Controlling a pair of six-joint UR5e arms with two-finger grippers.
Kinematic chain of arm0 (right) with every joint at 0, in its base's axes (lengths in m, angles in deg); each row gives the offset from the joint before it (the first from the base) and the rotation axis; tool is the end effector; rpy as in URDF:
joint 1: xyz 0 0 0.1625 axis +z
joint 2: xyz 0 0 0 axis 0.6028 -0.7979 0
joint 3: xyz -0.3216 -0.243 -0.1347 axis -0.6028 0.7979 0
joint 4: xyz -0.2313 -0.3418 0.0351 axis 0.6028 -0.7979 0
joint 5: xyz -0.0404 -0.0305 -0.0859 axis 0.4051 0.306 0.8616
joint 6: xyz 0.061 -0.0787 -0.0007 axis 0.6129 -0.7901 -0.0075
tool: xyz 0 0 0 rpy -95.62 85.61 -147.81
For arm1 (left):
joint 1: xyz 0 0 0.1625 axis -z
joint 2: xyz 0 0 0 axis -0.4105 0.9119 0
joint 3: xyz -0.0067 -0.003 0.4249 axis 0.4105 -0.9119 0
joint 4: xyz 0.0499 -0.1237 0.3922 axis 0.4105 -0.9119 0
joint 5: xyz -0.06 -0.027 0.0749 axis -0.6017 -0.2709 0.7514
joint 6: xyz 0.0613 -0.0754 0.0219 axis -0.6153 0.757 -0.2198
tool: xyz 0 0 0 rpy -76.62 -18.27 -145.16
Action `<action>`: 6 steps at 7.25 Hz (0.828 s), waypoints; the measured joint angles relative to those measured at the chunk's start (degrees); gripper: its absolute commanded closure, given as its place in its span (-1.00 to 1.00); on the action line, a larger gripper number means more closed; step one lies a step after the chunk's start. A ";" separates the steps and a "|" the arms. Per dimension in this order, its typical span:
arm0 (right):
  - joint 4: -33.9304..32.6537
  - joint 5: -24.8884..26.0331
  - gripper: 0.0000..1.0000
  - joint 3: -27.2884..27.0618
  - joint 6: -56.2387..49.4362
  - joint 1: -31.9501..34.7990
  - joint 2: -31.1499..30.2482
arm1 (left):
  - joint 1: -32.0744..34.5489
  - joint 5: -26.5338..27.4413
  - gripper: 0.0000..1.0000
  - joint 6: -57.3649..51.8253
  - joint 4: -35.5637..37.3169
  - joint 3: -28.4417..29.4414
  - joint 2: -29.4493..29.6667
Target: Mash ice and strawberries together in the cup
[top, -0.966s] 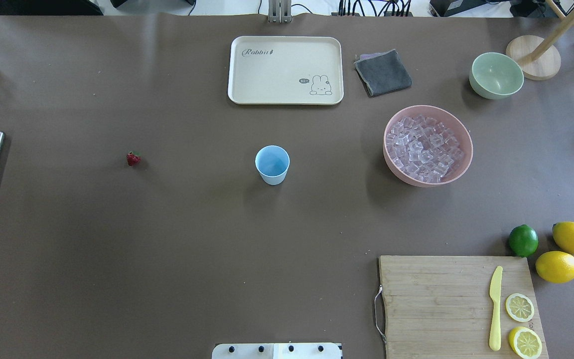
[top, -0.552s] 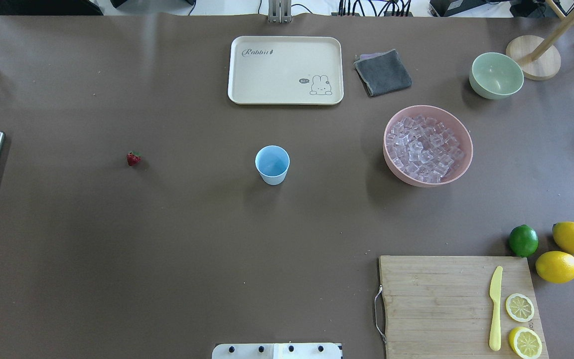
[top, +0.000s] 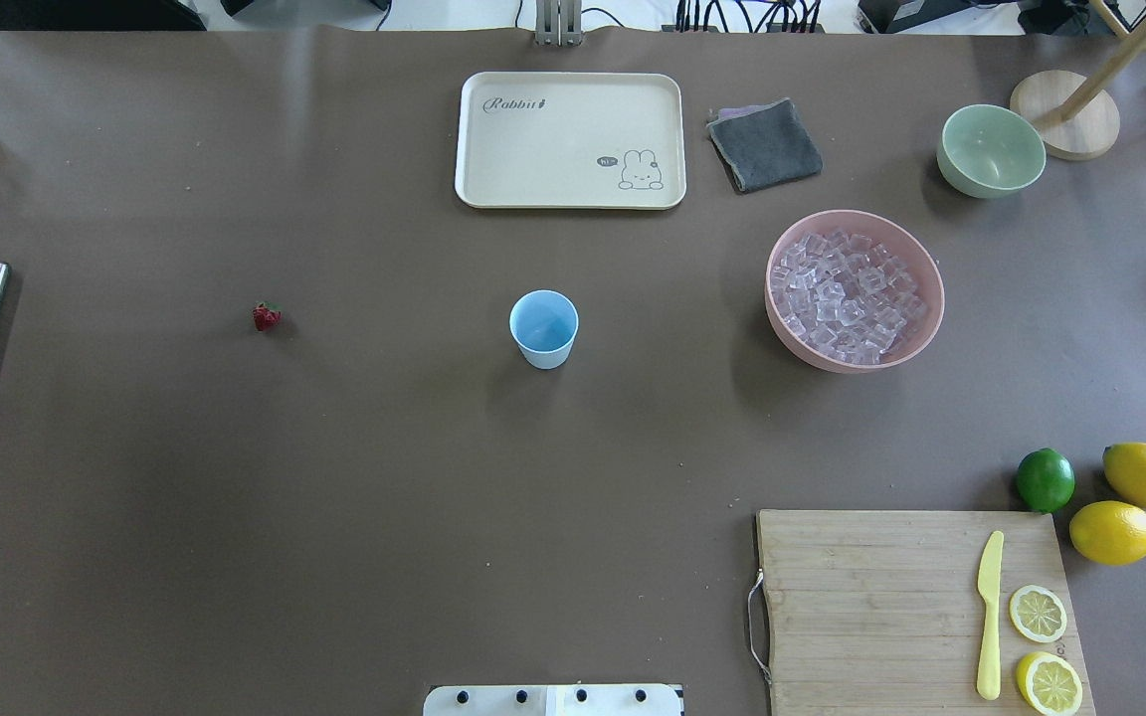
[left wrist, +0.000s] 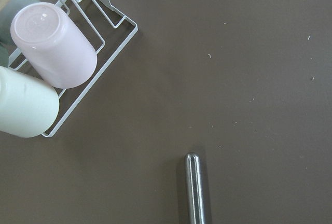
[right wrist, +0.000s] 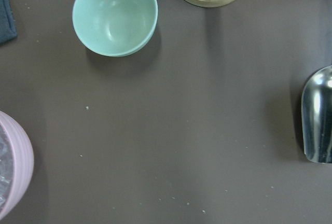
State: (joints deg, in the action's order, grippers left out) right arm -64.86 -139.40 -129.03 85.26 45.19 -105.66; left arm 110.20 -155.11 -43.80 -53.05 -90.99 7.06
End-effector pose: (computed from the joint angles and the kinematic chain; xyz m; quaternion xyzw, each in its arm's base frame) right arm -0.0104 -0.5118 0.4961 0.0359 -0.4289 0.0432 0.9016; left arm -0.0231 -0.5544 0.5671 0.0947 0.4027 -0.0169 0.9102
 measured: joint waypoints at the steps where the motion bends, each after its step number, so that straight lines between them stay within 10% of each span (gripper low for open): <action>1: 0.02 0.74 -0.97 -0.14 4.07 -3.78 3.36 | -0.01 0.02 -0.95 0.02 -0.26 -0.10 -0.04; 6: 12.09 18.64 -0.97 -1.24 14.10 -25.77 10.16 | -0.78 0.35 -0.95 1.76 -1.14 0.40 1.13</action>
State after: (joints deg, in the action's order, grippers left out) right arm -52.77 -120.76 -130.27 99.36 19.42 -95.50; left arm 109.42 -154.77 -42.04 -54.19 -90.59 8.19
